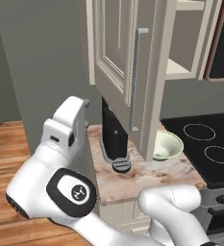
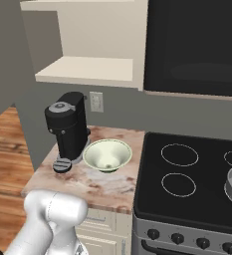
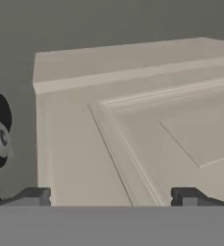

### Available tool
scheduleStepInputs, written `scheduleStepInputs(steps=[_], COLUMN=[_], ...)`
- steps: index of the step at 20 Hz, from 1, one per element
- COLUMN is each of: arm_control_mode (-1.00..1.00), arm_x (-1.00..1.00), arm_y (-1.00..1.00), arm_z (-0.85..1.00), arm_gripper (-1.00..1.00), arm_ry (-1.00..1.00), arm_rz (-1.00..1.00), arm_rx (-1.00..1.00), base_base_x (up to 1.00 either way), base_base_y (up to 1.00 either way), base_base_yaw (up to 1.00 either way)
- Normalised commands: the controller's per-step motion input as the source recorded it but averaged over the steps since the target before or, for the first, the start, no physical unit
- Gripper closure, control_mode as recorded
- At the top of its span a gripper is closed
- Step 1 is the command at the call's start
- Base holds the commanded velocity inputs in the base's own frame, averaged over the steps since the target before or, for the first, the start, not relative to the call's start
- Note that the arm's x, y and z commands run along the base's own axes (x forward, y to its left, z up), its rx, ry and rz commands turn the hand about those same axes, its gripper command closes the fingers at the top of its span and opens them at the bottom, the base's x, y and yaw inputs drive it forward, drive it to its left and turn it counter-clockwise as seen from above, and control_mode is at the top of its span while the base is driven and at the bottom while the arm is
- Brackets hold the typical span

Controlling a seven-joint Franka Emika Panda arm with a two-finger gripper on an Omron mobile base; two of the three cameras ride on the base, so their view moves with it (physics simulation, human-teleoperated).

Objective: Open the cabinet and move the ladle to the pot. Then close the cabinet.

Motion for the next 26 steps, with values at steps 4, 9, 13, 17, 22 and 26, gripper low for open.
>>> scheduleStepInputs(steps=[4,9,13,17,22,26], arm_control_mode=[-1.0,-1.0,-1.0,-1.0,-1.0,-1.0], arm_x=[0.42,0.28,0.22,0.23,0.25,0.37], arm_y=[-0.11,-0.35,-0.56,-0.62,-0.59,-0.58], arm_z=[-0.03,-0.07,-0.06,-0.02,0.0,0.0], arm_gripper=[-1.0,-1.0,-1.0,-1.0,-1.0,-1.0], arm_ry=[0.09,0.04,0.03,0.06,0.05,0.05], arm_rz=[-0.17,-0.08,0.0,0.0,0.0,0.0], arm_rx=[-0.09,-0.09,-0.1,-0.09,-0.09,-0.08], base_base_x=[0.0,0.0,0.0,0.0,0.0,0.0], base_base_y=[0.0,0.0,0.0,0.0,0.0,0.0], base_base_yaw=[0.0,0.0,0.0,0.0,0.0,0.0])
